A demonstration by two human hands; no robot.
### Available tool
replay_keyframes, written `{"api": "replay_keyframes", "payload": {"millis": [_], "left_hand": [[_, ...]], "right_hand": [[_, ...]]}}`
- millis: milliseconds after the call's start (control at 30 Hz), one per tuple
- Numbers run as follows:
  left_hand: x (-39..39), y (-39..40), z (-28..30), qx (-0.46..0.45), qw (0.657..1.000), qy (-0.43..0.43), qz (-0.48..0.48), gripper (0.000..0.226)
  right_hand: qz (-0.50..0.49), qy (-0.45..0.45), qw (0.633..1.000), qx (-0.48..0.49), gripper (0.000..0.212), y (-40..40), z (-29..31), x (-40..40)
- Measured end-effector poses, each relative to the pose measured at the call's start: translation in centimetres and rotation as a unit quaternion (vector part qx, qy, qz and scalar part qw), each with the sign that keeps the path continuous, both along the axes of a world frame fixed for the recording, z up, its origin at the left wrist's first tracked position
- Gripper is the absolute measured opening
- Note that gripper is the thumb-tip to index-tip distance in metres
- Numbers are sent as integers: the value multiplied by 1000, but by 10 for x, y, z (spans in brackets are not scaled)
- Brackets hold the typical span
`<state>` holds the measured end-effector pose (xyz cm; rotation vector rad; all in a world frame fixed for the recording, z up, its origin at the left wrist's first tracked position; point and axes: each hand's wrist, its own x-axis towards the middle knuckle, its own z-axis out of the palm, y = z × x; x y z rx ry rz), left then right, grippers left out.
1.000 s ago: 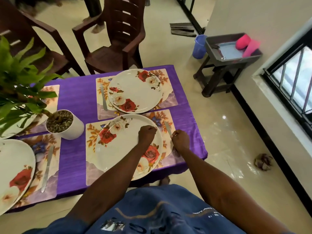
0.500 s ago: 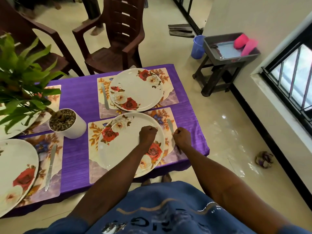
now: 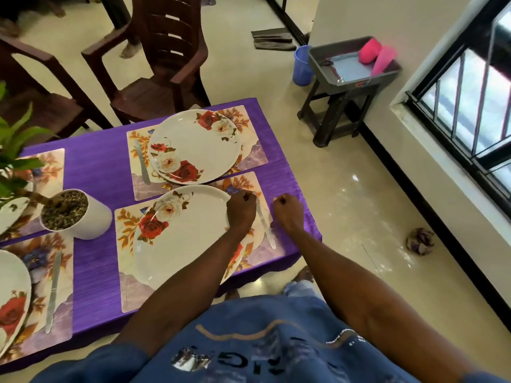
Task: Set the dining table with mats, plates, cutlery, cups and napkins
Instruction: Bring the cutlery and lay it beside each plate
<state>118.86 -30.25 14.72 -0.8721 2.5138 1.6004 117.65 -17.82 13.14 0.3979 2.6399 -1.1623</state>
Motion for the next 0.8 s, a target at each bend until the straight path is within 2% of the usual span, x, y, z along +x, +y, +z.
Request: {"api": "replay_keyframes", "payload": {"millis": [100, 233, 333, 433, 633, 800], "left_hand": [[-20, 36, -2, -43, 997, 23, -55, 24], [-56, 99, -9, -87, 992, 48, -82, 22], [-86, 163, -14, -101, 989, 44, -102, 16], [-105, 237, -23, -120, 979, 16, -165, 16], [-113, 343, -53, -205, 916, -95, -331, 23], [-143, 389, -62, -262, 848, -125, -445, 26]], "right_hand": [[25, 46, 998, 40, 23, 29, 8, -27], [39, 60, 995, 71, 25, 93, 2, -63], [54, 52, 991, 108, 26, 162, -6, -84], [48, 12, 989, 140, 26, 241, -8, -94], [19, -70, 985, 157, 23, 347, -17, -95], [1, -121, 979, 165, 22, 397, -33, -98]]}}
